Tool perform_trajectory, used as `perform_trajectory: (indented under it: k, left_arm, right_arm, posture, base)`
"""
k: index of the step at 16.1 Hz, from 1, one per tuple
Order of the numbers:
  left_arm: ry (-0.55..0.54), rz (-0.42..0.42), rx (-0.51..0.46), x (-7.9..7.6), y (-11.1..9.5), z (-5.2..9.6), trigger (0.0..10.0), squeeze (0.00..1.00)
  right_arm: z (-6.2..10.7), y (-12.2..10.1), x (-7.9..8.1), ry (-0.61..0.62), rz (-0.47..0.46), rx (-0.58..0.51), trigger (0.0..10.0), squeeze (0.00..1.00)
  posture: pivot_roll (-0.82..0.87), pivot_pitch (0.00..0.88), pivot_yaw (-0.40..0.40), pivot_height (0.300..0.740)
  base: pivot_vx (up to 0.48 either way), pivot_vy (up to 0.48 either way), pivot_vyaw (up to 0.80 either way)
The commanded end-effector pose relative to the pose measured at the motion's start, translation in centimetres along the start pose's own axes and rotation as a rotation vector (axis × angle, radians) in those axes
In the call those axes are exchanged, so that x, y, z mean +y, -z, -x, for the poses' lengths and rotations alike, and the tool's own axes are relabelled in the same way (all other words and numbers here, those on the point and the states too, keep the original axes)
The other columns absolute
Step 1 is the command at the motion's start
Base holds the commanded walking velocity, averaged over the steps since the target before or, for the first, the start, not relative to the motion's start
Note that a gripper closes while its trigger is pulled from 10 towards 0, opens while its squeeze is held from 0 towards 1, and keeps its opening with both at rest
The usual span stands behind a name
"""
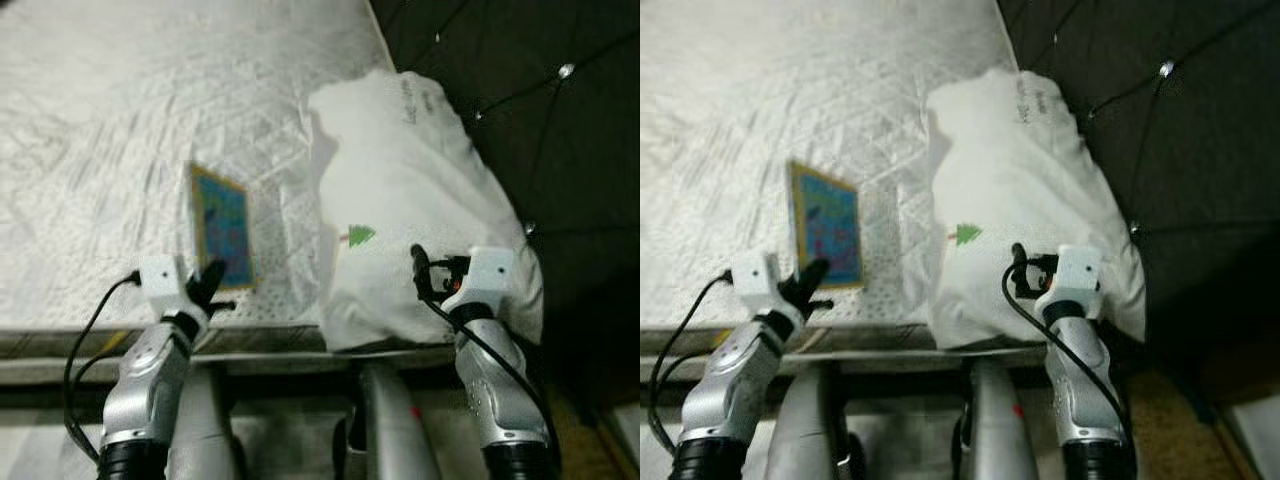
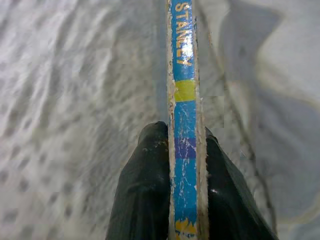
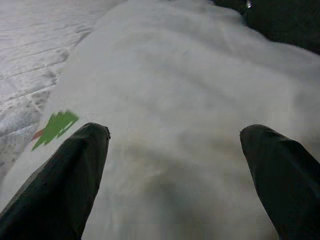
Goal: Clean up the room
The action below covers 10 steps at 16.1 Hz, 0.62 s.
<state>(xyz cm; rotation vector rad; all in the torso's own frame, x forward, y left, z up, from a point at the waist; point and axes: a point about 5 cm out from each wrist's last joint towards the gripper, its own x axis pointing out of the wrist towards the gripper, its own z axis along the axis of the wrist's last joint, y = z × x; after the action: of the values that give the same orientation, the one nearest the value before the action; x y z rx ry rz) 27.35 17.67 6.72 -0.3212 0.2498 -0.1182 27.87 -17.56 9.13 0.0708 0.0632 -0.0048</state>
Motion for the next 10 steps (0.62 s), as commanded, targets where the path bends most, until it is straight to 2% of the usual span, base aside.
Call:
perform_trajectory:
  k: [1,3,4,6,8,10]
  left_arm:
    - [0.052,0.033,0.008,-0.9,-0.1,-0.5,10.0,0.00]
    - [0.072,0.095,0.066,-1.5,0.3,-1.2,10.0,0.00]
    - [0.084,0.133,0.096,-1.8,0.5,-1.4,10.0,0.00]
    - [0.110,0.159,0.112,-2.2,0.5,-1.4,10.0,0.00]
    - [0.157,0.181,0.183,-3.4,1.2,-2.2,10.0,0.00]
    - [0.200,0.204,0.182,-4.5,1.0,-2.7,10.0,0.00]
  right_arm:
    - [0.0,-0.3,-0.3,0.003,-0.002,-0.010,10.0,0.00]
    - [-0.1,-0.6,-0.3,0.008,0.015,-0.010,10.0,0.00]
    - [-0.1,-0.8,-0.4,0.006,0.033,-0.021,10.0,0.00]
    - [0.0,-1.1,-0.6,-0.003,0.077,-0.035,10.0,0.00]
    - [1.3,-1.0,-1.4,-0.009,0.102,-0.017,10.0,0.00]
    - [2.3,-0.7,-1.5,-0.027,0.112,0.003,10.0,0.00]
  posture:
    - [0.00,0.136,-0.071,0.560]
    - [-0.02,0.159,-0.069,0.535]
    - [-0.02,0.164,-0.067,0.535]
    - [-0.03,0.168,-0.067,0.535]
    - [-0.05,0.190,-0.077,0.535]
    - [-0.05,0.191,-0.079,0.535]
  base:
    - [0.000,0.000,0.00]
    - [0.000,0.000,0.00]
    - [0.000,0.000,0.00]
    - [0.000,0.000,0.00]
    - [0.000,0.000,0.00]
    - [0.000,0.000,0.00]
